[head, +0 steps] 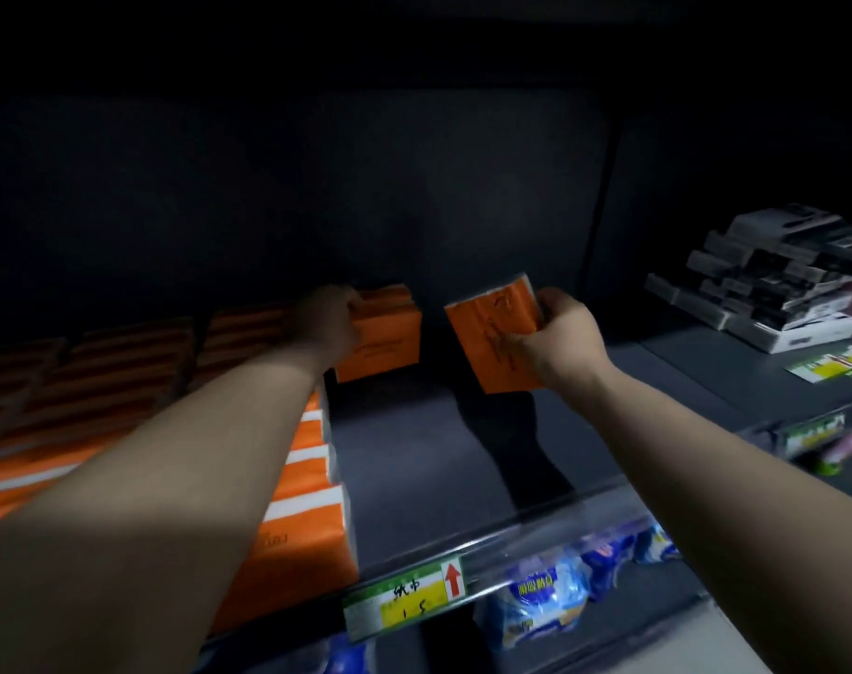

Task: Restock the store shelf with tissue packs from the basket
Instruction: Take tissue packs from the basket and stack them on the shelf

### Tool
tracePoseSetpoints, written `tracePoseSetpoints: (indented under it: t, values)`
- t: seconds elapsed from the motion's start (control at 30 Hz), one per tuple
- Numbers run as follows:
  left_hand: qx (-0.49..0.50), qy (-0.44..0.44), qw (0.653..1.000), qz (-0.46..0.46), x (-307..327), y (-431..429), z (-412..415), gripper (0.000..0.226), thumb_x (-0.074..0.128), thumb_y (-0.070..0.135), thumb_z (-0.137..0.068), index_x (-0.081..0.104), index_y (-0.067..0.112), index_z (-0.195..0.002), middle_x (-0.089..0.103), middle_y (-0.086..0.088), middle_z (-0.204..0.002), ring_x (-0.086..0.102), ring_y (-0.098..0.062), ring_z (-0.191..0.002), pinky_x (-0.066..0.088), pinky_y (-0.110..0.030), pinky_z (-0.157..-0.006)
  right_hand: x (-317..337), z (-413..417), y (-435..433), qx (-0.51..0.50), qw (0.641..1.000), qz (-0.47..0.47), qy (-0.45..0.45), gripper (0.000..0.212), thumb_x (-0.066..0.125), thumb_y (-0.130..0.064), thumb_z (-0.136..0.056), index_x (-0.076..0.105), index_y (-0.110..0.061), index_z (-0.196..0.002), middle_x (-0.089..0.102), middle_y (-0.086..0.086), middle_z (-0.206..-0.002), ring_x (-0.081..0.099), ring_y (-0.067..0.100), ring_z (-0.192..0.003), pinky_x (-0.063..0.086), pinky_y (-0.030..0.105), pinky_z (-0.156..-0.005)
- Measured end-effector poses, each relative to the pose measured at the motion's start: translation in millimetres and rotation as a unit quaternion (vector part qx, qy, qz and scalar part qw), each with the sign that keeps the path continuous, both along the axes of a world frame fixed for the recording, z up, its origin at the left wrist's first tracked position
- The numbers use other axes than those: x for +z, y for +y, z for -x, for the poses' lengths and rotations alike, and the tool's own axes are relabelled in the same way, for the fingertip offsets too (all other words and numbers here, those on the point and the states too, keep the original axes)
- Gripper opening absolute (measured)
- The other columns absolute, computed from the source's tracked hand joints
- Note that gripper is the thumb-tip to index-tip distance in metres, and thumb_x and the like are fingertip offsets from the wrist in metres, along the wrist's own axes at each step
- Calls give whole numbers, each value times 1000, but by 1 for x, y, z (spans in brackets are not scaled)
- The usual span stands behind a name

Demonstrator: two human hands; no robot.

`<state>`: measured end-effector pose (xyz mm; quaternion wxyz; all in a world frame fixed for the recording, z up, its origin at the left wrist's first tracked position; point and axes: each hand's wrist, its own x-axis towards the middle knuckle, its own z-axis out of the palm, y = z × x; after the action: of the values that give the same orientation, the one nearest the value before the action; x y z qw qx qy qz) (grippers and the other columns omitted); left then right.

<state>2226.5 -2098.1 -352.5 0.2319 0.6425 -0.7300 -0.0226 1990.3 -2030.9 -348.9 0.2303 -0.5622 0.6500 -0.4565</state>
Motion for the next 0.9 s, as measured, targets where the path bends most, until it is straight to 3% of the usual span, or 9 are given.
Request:
tracePoseSetpoints:
  t: [0.13, 0.3, 0.4, 0.53, 0.7, 0.9]
  values:
    - [21, -31, 999, 18, 2, -10, -2, 34, 62, 3, -83, 60, 4, -118, 58, -18, -124, 52, -33, -118, 38, -35, -97, -4, 1, -9, 9, 1000, -8, -9, 33, 72, -8, -72, 57, -17, -100, 66, 6, -96, 65, 24, -85, 56, 39, -75]
    - [32, -59, 998, 18, 5, -8, -1, 38, 62, 4, -83, 58, 3, -120, 57, -19, -125, 53, -35, -117, 41, -36, -95, 1, -3, -12, 40, 999, -26, 11, 51, 77, -9, -72, 53, -16, -116, 59, 0, -100, 59, 18, -87, 47, 28, -69]
    - [28, -37, 999, 5, 12, 1, -8, 44, 67, 12, -81, 57, 6, -124, 58, -18, -125, 53, -35, -116, 43, -37, -96, 8, -14, -14, 71, 996, -46, 24, 55, 80, -9, -69, 51, -15, -115, 58, 1, -103, 60, 20, -91, 54, 34, -75]
    - [39, 8, 999, 17, 21, 27, -22, 32, 62, 24, -87, 62, 13, -117, 64, -11, -117, 59, -29, -107, 45, -32, -87, 13, -41, -22, 140, 975, -51, 167, 43, 77, -17, -69, 59, -25, -107, 65, 2, -104, 64, 22, -94, 52, 30, -75]
    - [74, -35, 996, -16, 20, 63, -42, 24, 53, 35, -91, 64, 23, -109, 65, -4, -113, 60, -26, -101, 48, -33, -84, 6, -78, -37, 185, 945, -29, 267, 44, 73, -24, -72, 59, -34, -113, 64, 1, -114, 53, 25, -113, 40, 36, -99]
    - [114, -41, 992, -37, 11, 78, -56, 42, 53, 48, -90, 59, 23, -124, 61, -4, -125, 57, -26, -111, 47, -34, -92, -9, -99, -54, 150, 911, 3, 384, 48, 58, -24, -87, 49, -38, -131, 38, 8, -134, 31, 32, -122, 27, 37, -102]
